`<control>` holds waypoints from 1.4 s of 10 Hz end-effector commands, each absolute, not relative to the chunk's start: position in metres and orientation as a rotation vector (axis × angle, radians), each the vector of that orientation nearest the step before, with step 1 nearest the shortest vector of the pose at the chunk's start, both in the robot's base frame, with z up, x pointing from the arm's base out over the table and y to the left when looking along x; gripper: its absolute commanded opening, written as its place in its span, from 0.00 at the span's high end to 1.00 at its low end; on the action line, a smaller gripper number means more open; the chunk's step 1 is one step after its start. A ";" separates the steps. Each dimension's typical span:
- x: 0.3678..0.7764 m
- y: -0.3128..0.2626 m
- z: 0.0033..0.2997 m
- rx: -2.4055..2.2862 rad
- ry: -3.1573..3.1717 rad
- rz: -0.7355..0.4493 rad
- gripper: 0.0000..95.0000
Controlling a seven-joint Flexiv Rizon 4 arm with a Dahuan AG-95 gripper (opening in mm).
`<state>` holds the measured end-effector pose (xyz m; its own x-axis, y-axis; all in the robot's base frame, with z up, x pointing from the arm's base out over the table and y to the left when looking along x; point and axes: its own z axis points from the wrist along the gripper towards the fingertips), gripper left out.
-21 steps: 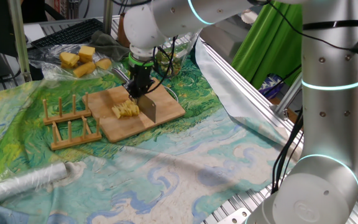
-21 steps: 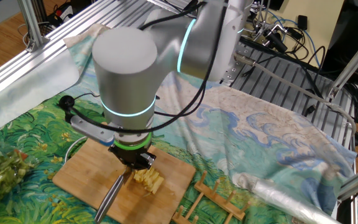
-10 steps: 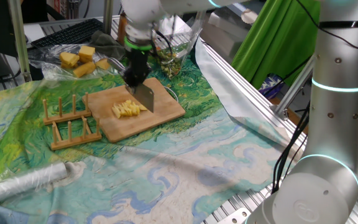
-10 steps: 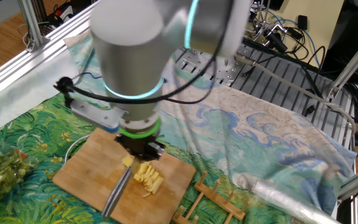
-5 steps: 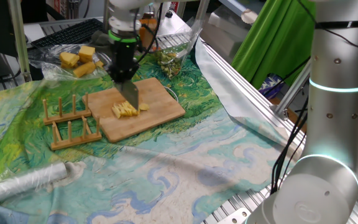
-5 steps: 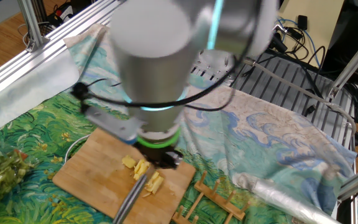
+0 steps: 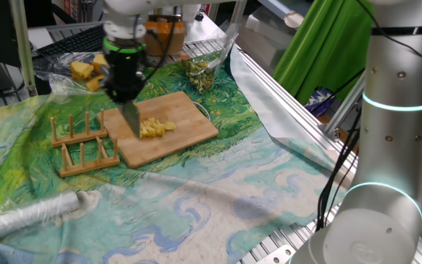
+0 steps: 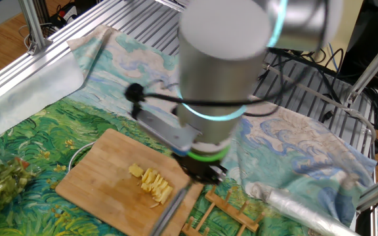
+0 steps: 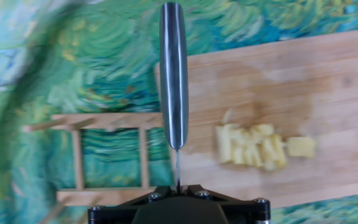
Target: Chop the potatoes
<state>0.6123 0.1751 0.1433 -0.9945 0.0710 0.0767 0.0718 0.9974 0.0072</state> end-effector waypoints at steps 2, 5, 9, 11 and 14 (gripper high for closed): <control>0.610 0.194 0.138 -0.136 -3.084 -0.024 1.00; 0.617 0.209 0.123 -0.124 -3.107 -0.015 1.00; 0.624 0.216 0.098 -0.113 -3.114 -0.005 1.00; 0.625 0.212 0.083 -0.100 -3.122 -0.018 1.00; 0.629 0.215 0.062 -0.138 -3.127 -0.023 1.00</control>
<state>0.6279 0.2153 0.0593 -0.9958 0.0911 0.0091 0.0912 0.9957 0.0141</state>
